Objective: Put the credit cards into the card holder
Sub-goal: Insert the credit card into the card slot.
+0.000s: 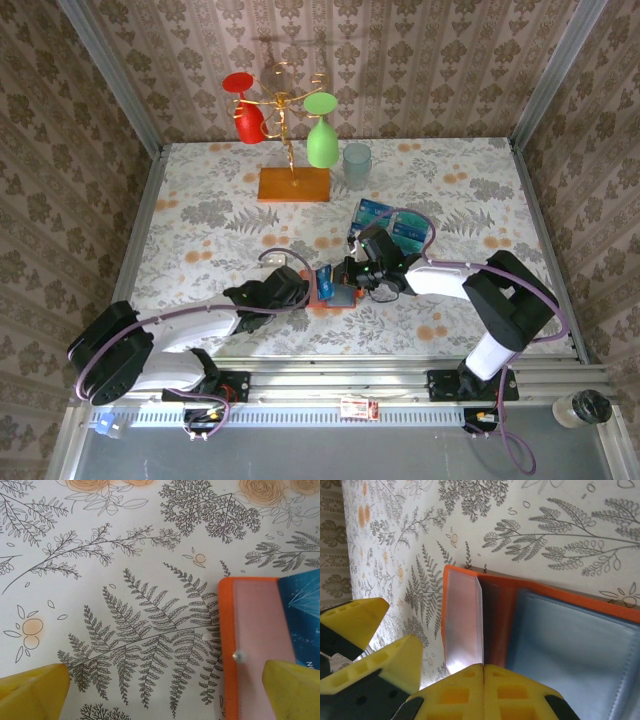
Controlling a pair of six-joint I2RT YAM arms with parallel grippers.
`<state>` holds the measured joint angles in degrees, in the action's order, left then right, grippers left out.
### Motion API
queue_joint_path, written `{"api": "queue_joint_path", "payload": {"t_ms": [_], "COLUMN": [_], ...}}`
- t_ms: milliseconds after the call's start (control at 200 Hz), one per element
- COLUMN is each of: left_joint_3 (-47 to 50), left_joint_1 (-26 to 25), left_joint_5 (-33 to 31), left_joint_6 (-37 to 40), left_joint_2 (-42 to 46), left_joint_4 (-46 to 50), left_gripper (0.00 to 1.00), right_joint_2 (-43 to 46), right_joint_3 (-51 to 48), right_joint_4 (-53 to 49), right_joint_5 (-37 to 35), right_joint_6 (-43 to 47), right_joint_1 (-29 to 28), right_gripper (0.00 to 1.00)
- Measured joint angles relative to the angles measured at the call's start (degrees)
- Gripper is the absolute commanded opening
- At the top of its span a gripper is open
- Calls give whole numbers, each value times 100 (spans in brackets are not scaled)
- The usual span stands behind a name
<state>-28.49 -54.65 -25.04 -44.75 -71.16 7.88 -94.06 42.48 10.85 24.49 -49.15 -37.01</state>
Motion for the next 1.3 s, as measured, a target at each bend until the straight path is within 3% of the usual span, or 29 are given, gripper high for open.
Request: {"api": "queue_joint_path", "payload": {"t_ms": [625,1005,1300], "left_joint_3": [-118,-118,-118], "left_joint_1": [-7,-87,-162], "left_joint_5": [79,76,31], "left_joint_6": [153,146,37], "left_joint_2": [-645,-715,-767], "left_joint_4": [-11,-13,11], "left_gripper": [100,100,100], "right_joint_2": [4,925,1078], "right_joint_3": [-76,-645,-1287], "right_joint_4": [146,339,1045], "right_joint_5": [46,37,-199], "right_joint_6": [-57,-66,-286], "right_joint_1": [26,365,337], "right_gripper": [0,0,0]}}
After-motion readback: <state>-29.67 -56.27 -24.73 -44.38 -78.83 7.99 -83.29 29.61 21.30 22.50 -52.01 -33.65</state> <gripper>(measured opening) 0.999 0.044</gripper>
